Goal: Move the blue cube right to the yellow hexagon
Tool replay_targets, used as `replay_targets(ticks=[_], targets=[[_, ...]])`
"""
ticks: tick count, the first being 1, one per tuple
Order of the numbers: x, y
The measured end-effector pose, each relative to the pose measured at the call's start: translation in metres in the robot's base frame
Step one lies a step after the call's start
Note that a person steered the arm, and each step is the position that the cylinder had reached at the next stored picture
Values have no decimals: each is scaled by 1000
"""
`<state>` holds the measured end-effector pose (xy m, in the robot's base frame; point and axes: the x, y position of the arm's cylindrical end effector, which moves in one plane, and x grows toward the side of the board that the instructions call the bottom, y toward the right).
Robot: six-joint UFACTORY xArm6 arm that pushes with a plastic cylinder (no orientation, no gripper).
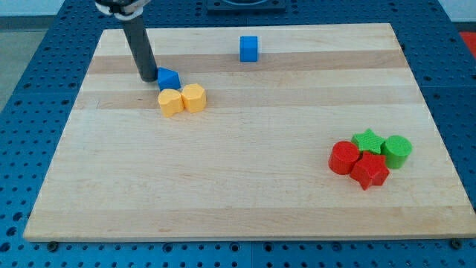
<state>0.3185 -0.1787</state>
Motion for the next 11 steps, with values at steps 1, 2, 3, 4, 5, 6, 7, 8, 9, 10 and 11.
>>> replay_targets(ticks=[1,2,3,4,5,6,7,8,9,10,11], targets=[[-3,26],[-3,33],[5,33],[15,33],[18,33],[6,33],[-30,45],[-110,71],[-126,90],[-122,164],[-121,254]])
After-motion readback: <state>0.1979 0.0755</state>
